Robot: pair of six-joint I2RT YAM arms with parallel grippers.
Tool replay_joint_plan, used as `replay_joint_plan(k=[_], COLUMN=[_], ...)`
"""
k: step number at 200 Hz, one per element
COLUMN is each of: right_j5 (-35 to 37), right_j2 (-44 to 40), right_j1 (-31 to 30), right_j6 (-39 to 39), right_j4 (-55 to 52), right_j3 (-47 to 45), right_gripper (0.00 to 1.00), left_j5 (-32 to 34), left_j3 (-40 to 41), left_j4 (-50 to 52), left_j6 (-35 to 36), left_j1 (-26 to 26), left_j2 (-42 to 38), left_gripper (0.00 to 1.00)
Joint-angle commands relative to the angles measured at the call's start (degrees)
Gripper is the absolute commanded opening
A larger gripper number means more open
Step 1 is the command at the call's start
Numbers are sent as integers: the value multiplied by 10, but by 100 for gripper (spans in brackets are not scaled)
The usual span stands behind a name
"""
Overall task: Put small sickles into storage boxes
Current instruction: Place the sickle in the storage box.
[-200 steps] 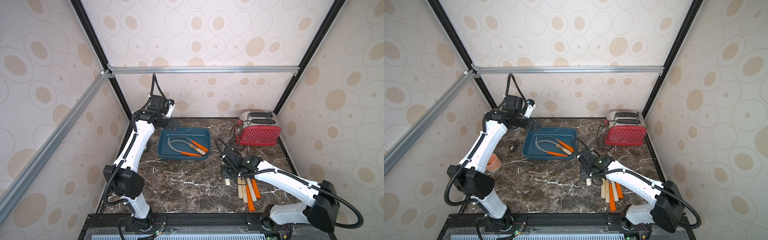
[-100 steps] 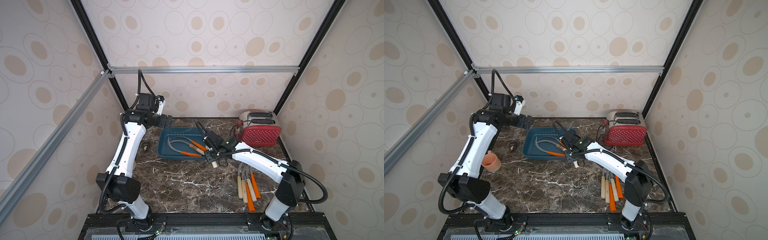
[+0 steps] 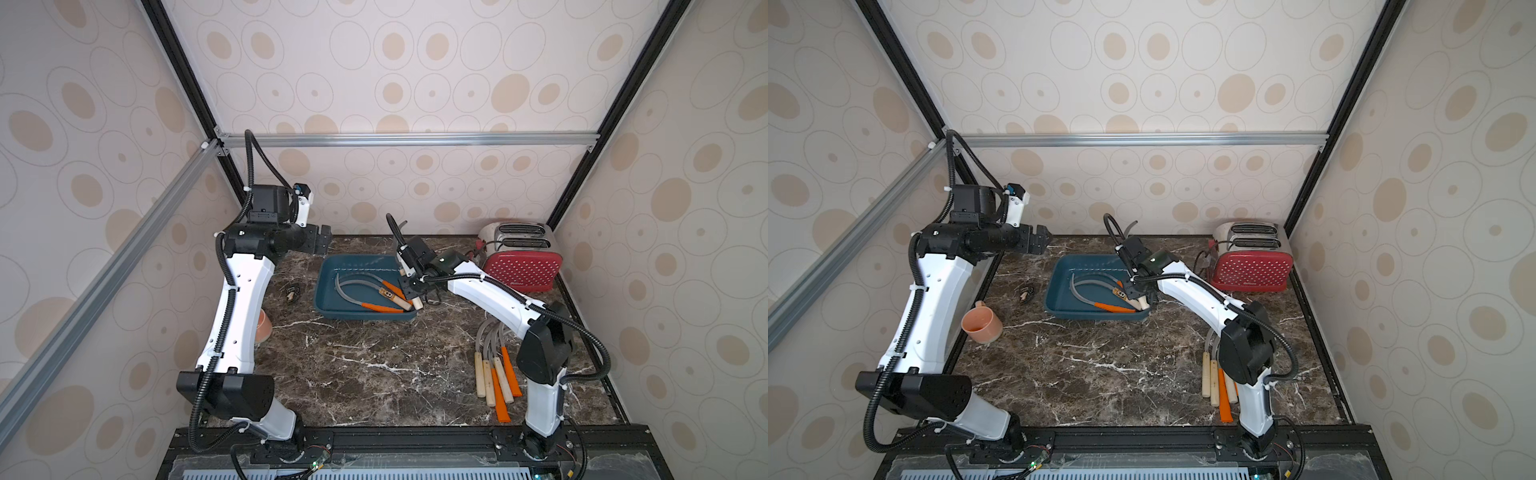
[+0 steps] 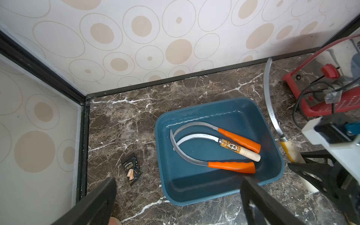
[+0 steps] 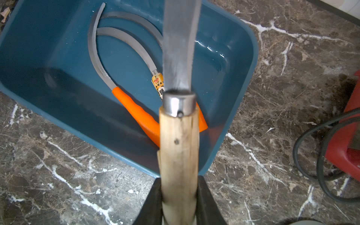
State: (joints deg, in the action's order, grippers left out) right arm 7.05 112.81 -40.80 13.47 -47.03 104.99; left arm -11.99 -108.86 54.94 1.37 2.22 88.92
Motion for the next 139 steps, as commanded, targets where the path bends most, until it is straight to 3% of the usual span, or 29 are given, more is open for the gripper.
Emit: replay_joint_plan(k=[1, 139], right_j5=[-22, -56], right_j2=[16, 175], right_j1=[11, -5], right_j6=[-29, -218], right_j4=[17, -16], right_j3=[22, 198], right_gripper=[0, 0], left_j5=[-20, -1], left_j3=[-7, 4], left_j4=[5, 0], left_j6=[-18, 9], left_j1=[-14, -17], left_j2=[-8, -16], left_gripper=[99, 99])
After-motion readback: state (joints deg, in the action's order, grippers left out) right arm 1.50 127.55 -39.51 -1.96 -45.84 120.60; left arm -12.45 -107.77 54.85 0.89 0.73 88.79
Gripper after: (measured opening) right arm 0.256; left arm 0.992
